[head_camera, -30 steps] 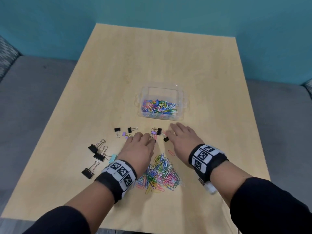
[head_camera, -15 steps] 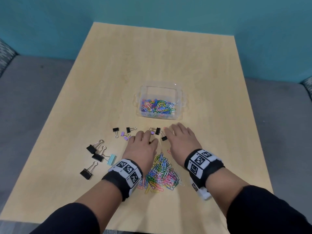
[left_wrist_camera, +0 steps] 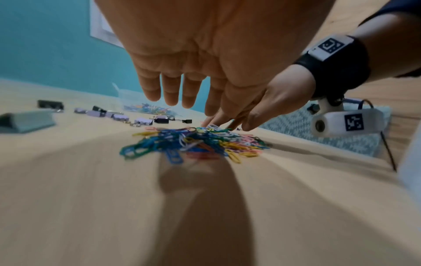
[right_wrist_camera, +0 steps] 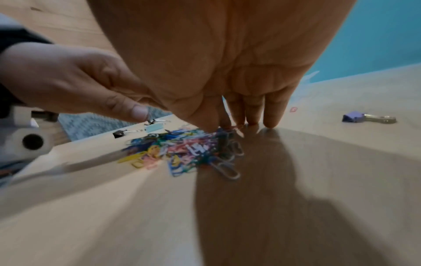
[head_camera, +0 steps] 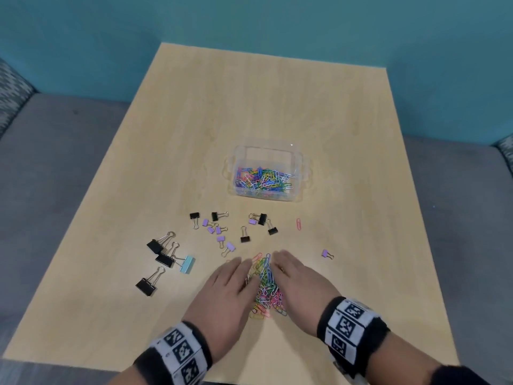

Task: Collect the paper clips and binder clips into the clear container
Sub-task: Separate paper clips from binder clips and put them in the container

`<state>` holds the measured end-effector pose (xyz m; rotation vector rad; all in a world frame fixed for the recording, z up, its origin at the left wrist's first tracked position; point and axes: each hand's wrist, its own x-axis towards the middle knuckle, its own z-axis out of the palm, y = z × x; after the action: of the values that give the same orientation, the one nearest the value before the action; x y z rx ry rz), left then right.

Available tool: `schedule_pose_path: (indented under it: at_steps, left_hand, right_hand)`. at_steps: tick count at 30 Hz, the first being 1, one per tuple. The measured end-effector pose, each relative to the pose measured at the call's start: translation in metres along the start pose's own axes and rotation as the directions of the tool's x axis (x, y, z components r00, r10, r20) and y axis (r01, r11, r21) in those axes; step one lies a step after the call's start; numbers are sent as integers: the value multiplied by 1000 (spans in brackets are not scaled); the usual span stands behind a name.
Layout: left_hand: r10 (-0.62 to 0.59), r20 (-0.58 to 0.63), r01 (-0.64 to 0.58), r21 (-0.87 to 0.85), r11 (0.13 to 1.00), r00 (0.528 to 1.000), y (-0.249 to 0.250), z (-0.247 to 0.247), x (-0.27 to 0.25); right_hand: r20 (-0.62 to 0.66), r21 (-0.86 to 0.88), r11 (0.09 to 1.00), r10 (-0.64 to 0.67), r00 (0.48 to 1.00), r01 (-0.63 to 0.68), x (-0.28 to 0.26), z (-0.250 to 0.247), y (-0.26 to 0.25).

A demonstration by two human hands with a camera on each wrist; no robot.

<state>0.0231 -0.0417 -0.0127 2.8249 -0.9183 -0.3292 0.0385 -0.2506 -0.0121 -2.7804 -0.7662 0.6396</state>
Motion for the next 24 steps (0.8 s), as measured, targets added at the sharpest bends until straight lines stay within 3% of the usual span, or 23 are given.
schedule_pose_path:
  at_steps: [2,5,10,13,16,20,22,24]
  left_hand:
    - [-67,32,69,-61,996,997,-1,9,-15]
    - [-126,40,128,-64,990,991,-4,16,-24]
    - [-184,-2,183,-113,977,983,2,17,-24]
    - [-205,-2,202,-138,970,979,-3,22,-17]
    - [-181,24,183,-137,974,983,-6,26,-7]
    - [-77,43,81,-118,990,996,-7,26,-1]
    - [-51,-6,50,-127,991,999,-9,23,-6]
    - [-138,-36,132,-145,981,990,-13,19,-16]
  right_hand:
    - [-121,65,998,18,992,-10,-3,-1,-1]
    - [-240,150,977,185,953,-152,7,-15,9]
    - [-76,72,947,319,945,-314,36,-22,35]
    - [-1,13,960,278,961,-278,32,-12,21]
    - [5,-1,990,140,990,-140,13,7,-5]
    - [-71,2,1000,10,997,-9,-5,21,-18]
    - [-133,27,1000,14,991,-10,-16,16,-16]
    - [-173,56,994,98,980,-90,-31,13,-13]
